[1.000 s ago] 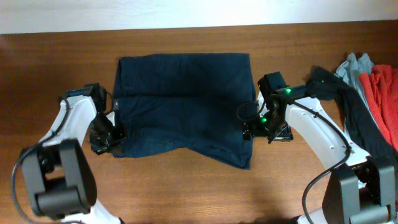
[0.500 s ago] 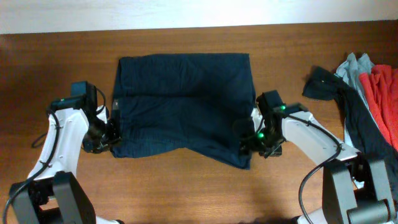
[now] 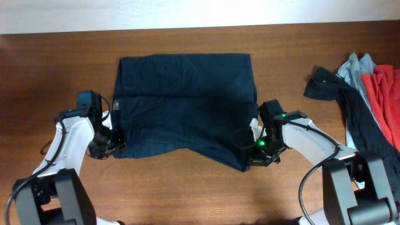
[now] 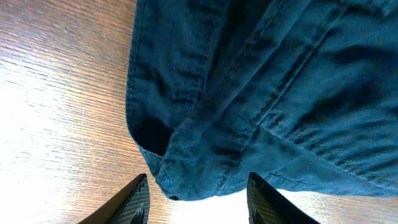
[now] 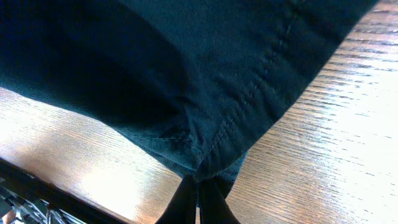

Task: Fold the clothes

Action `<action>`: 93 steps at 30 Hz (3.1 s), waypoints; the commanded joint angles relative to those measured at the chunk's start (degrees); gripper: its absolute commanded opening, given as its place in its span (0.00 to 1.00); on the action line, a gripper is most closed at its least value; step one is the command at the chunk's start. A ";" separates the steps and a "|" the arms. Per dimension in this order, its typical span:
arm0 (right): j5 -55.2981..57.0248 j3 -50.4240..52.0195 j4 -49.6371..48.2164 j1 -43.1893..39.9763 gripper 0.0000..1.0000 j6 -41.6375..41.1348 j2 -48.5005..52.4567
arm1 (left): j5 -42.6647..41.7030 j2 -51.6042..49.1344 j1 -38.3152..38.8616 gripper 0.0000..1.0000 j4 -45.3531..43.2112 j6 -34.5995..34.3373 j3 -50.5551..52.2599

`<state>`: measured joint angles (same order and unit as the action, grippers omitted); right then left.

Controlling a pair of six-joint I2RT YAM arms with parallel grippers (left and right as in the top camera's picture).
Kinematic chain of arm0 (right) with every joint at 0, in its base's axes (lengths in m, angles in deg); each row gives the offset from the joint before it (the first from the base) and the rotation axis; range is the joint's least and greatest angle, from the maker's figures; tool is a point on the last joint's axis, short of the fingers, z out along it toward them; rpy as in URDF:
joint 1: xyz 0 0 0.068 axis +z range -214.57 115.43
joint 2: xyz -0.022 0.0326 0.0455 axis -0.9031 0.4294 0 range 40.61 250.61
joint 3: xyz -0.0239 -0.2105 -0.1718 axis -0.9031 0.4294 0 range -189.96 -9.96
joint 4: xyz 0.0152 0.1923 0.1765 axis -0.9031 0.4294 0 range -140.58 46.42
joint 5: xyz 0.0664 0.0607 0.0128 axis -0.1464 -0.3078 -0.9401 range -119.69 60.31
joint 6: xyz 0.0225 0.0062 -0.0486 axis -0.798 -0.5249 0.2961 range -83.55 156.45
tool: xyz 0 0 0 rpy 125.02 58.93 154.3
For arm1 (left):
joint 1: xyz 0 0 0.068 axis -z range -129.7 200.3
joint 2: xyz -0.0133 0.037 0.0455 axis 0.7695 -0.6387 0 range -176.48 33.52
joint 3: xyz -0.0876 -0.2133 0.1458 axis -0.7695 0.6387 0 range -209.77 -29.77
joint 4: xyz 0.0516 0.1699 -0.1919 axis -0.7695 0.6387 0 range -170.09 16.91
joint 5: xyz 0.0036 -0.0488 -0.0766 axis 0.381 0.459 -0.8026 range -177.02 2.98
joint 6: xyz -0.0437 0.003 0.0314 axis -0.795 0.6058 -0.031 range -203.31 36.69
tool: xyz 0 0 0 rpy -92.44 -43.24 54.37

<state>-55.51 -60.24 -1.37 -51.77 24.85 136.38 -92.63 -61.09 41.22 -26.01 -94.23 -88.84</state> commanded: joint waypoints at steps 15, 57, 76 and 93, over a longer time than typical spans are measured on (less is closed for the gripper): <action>4.39 0.63 -4.04 6.03 0.45 -6.40 0.50 | -1.33 -0.50 -0.22 0.00 -2.56 1.53 5.51; 5.77 -6.51 7.19 -3.43 0.57 -1.92 -3.37 | -8.41 -0.52 -11.54 0.54 9.70 5.42 -2.84; 9.66 -0.68 8.11 -3.45 0.29 -2.36 -3.39 | -9.97 -0.85 -7.21 0.00 8.59 8.85 8.85; 17.51 -0.76 7.17 -4.50 0.80 -3.02 -3.39 | -17.55 -0.83 -7.26 0.29 21.07 8.24 4.42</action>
<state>-40.63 -61.14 7.02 -55.03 22.80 133.71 -109.02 -61.92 34.05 -5.40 -86.76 -82.61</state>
